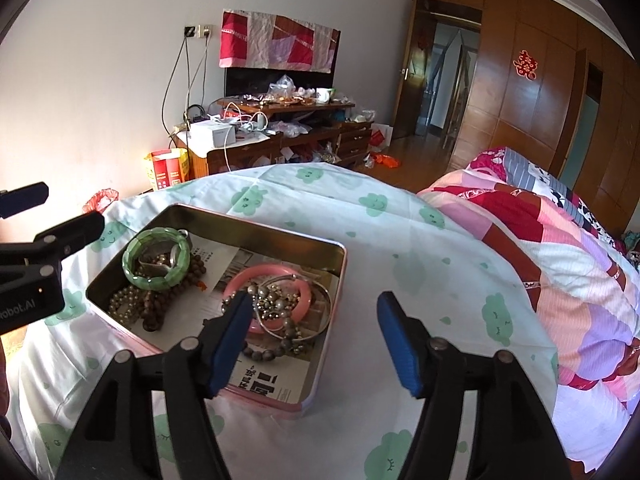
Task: Organize jewelry
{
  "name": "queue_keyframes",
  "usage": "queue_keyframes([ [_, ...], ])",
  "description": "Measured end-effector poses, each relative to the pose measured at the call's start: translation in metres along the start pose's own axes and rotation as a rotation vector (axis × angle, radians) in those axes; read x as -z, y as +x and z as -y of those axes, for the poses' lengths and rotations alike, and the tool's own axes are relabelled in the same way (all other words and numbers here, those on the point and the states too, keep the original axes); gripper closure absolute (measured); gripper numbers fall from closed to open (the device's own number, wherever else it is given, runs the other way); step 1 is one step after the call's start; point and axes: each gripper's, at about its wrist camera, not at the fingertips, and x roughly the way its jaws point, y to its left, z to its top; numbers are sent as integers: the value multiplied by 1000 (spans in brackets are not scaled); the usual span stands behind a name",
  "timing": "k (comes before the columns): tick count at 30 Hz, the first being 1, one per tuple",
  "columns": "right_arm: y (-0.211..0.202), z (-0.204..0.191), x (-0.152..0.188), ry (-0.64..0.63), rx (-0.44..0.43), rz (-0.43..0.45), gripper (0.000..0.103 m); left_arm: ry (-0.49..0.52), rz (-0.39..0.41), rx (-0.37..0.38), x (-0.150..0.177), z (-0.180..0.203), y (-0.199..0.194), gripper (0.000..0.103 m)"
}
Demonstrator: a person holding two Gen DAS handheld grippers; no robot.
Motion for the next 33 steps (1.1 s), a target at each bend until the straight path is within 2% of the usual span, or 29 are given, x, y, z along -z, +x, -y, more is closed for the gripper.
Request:
queue_keyframes([
  [33,-3,0,-1,0,0,7,35,4,-16,5,4,1,1,16],
])
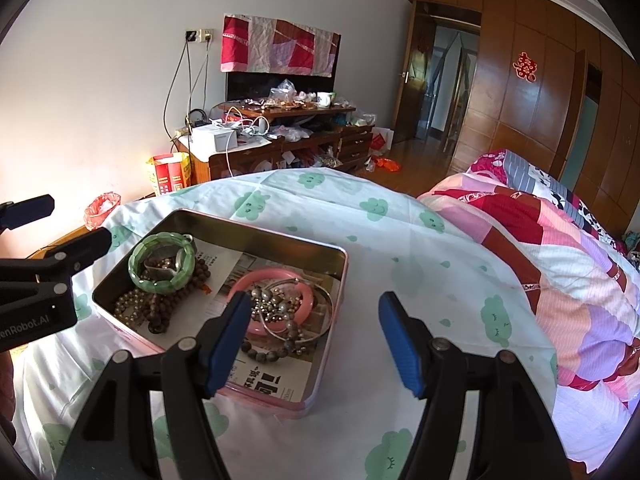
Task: Organize jewelry
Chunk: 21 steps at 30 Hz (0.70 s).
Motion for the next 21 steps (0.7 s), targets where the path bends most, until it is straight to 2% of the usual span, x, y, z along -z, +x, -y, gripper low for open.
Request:
queue_keyframes([
  [17,0,-1,0,-1,0,1,34,14,-7,9,4,1,0,16],
  [21,0,-1,0,0,1,1,34,27,11,-15,6,4,-2,16],
])
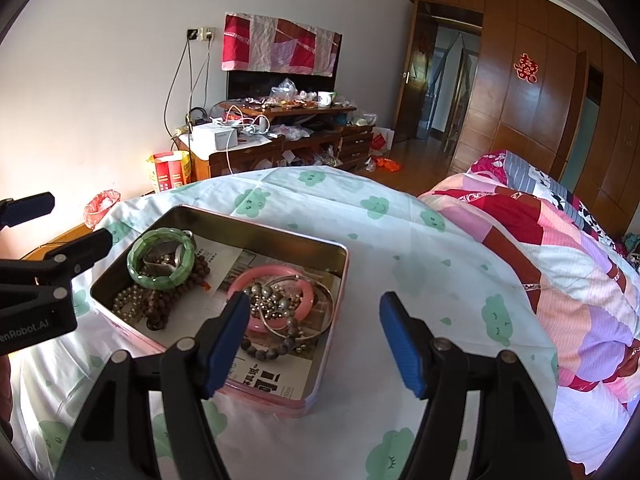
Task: Organize jewelry
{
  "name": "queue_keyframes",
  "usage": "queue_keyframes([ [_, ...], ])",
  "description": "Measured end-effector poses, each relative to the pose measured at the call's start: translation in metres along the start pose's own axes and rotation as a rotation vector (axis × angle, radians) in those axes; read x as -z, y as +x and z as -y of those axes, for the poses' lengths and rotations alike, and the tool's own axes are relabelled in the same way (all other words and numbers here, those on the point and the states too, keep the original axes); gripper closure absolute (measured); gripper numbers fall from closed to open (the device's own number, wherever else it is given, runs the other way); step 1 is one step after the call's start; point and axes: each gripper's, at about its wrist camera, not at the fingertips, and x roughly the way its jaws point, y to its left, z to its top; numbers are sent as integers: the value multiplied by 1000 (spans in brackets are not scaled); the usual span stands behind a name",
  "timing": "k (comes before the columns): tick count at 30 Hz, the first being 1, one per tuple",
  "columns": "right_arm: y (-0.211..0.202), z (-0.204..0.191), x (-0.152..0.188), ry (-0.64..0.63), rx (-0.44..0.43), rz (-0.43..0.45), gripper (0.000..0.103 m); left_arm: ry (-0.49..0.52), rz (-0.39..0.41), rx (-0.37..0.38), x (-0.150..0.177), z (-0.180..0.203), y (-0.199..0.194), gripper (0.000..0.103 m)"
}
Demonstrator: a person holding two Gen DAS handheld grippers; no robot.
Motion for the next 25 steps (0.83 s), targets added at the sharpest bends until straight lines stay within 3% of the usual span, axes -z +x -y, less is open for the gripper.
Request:
queue_keyframes([
  [8,0,-2,0,-1,1,2,33,-24,-8,22,-2,-4,-1,16],
  [25,2,2,4,5,5,-2,32,4,23,-19,-1,0,-3,13],
])
